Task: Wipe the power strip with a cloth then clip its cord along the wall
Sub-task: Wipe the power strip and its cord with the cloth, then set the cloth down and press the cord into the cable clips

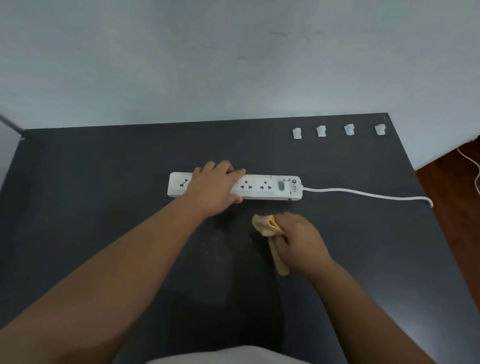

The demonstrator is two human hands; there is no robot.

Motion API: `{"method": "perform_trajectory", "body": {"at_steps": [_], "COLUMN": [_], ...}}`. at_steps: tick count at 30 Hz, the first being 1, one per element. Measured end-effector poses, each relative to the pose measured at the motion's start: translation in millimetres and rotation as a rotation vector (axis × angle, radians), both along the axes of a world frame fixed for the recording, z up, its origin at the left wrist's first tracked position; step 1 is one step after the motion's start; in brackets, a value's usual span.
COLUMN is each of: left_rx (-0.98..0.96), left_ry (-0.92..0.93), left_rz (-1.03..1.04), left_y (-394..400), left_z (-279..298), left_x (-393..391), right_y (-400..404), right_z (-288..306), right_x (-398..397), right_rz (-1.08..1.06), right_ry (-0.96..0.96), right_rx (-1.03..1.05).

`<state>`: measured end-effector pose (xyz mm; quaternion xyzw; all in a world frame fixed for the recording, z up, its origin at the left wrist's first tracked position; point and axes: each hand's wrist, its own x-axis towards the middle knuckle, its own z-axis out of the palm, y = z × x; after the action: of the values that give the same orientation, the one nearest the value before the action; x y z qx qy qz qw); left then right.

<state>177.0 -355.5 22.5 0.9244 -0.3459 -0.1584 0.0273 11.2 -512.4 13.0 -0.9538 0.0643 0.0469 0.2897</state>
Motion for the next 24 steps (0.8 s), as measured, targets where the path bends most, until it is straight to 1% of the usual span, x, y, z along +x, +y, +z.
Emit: {"method": "perform_trajectory", "body": {"at_steps": [1,2,4,5,8,10,11,13,16,17,19,20,21,22,24], "left_rx": [-0.001,-0.001,-0.003,-0.009,-0.014,-0.007,-0.005,-0.018,-0.026,-0.024,-0.021,-0.030,-0.051,-0.079,-0.189], "left_ry": [0.002,0.009,0.023,0.017,0.045,0.055,0.065,0.085,0.077,0.076,0.075,0.070,0.059,0.045,0.024], "left_rz": [0.003,0.006,0.007,0.010,0.027,0.035,0.044,0.060,0.062,0.059,0.052,0.050,0.051,0.054,0.100], "left_y": [0.2,0.2,0.8,1.5,3.1,4.2,4.6,5.1,5.8,5.7,5.9,5.9,6.2,7.5,14.1], "left_z": [-1.1,-1.7,-3.6,-4.9,-7.0,-13.2,-14.7,-17.5,-21.7,-23.4,-27.5,-28.9,-29.7,-30.2,-27.6], "left_x": [-0.4,-0.2,-1.4,-2.5,-5.3,-9.6,-10.8,-10.3,-10.3,-10.1,-10.0,-10.8,-12.6,-15.6,-25.8], "right_y": [-0.2,0.3,2.0,1.1,-11.9,-17.9,-19.9,-22.8,-16.9,-12.6,-1.1,4.9,10.9,16.3,23.8], "right_z": [2.2,2.4,-0.6,-1.4,1.0,6.1,7.4,9.7,13.8,16.1,18.6,17.7,16.1,14.5,11.5], "right_x": [-0.6,-1.8,-6.7,-8.8,-8.8,-6.8,-5.1,-1.5,-0.3,0.2,0.9,1.4,1.7,2.1,4.4], "right_rz": [-0.034,-0.024,0.044,0.046,-0.063,-0.152,-0.182,-0.229,-0.234,-0.198,-0.101,-0.086,-0.114,-0.184,-0.396], "right_ry": [-0.046,-0.051,0.010,0.040,0.014,0.003,0.028,0.134,0.310,0.367,0.476,0.477,0.437,0.374,0.256], "right_rx": [-0.024,-0.043,-0.057,-0.056,-0.054,-0.007,0.028,0.178,0.559,0.623,0.667,0.684,0.721,0.781,0.939]}}
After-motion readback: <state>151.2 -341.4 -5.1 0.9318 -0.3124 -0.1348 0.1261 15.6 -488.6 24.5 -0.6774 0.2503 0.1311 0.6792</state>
